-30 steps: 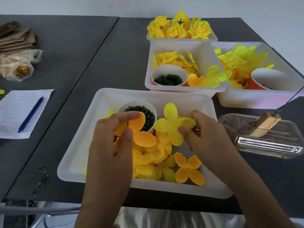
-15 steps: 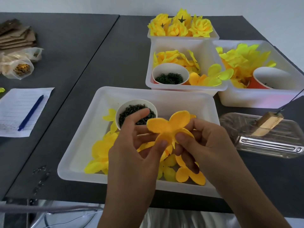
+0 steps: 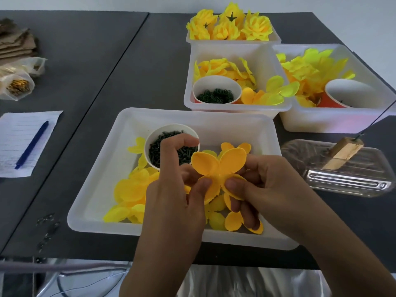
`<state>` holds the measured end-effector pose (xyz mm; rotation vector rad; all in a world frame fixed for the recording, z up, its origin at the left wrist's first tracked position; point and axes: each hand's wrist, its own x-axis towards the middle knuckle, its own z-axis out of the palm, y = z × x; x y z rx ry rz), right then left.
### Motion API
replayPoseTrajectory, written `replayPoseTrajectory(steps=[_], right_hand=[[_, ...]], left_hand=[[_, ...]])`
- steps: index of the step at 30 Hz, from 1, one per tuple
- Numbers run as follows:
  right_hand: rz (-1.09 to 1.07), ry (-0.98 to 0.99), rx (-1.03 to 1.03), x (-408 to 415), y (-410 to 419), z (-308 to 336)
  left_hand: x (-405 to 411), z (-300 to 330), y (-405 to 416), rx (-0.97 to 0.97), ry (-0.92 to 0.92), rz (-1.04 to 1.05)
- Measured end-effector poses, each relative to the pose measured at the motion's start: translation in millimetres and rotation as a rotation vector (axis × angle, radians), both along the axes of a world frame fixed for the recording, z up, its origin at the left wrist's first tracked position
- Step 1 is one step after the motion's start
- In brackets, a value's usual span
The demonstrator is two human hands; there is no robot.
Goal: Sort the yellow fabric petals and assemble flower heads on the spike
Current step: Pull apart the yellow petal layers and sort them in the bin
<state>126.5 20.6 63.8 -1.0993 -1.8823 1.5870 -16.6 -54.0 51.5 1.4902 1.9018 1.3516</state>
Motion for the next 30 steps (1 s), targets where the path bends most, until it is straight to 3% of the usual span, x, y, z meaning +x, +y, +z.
replayPoseTrajectory(steps=[9,16,19,23,27,30], right_hand=[[0.03,0.117,0.005,0,-4,2],[-0.051,0.129,0.133,-9,-6,-3],[-0.089,0.142,0.09,-12,-6,-3],[0.092,0.09,-0.106,-5,2,-2],[0.144,-0.013,-0.057,2,7,2],[0.118,-0.096,0.0,4,8,4]], left_hand=[[-4,1,-1,-0.023,-0.22,-0.078],[-3,0,-2,-0.011,-0.257,-0.056],[-1,-2,-1,0.017,-0.231,0.014],[0,-5,0,0.065,-0.095,0.134],[3,-8,1,0.05,-0.005,0.151],[1,-7,0,0.04,-0.049,0.119]])
